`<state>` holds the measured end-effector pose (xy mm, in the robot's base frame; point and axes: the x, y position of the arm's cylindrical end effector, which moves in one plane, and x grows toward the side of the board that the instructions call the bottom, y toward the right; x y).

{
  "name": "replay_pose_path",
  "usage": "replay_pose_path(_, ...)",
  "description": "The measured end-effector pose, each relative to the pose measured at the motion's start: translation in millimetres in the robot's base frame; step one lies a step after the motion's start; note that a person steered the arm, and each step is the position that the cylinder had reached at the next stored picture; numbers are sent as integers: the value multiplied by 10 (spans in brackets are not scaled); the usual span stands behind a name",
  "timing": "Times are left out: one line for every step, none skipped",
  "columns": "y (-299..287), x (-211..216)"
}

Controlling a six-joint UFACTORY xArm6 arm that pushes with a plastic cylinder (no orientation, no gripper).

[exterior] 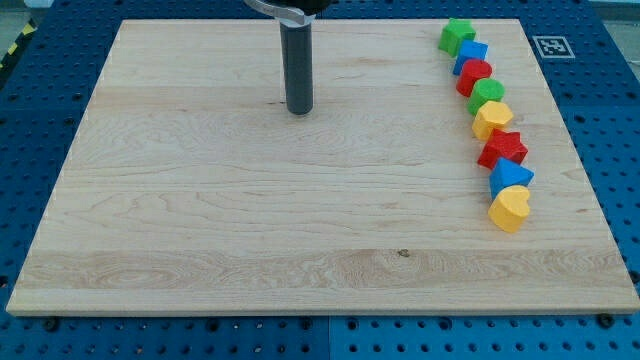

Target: Push the blue triangle towards the top center

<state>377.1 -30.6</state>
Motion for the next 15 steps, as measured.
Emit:
replay_pose_path(160,642)
replay_pose_path(466,1296)
replay_pose_path(1129,1736)
replay_pose_path(2162,1891)
replay_pose_path(3004,1954)
replay_pose_path(3203,1667)
replay_pose_path(3045,1370)
replay_pose_path(2990,1329)
replay_pose_path(2697,1241)
replay_pose_path(2281,1241)
replay_pose_path(1832,1238)
replay_pose_path(1713,1133)
replay_pose_path(1802,1097)
replay_pose_path(2023,1118)
replay_pose_path(2044,1118)
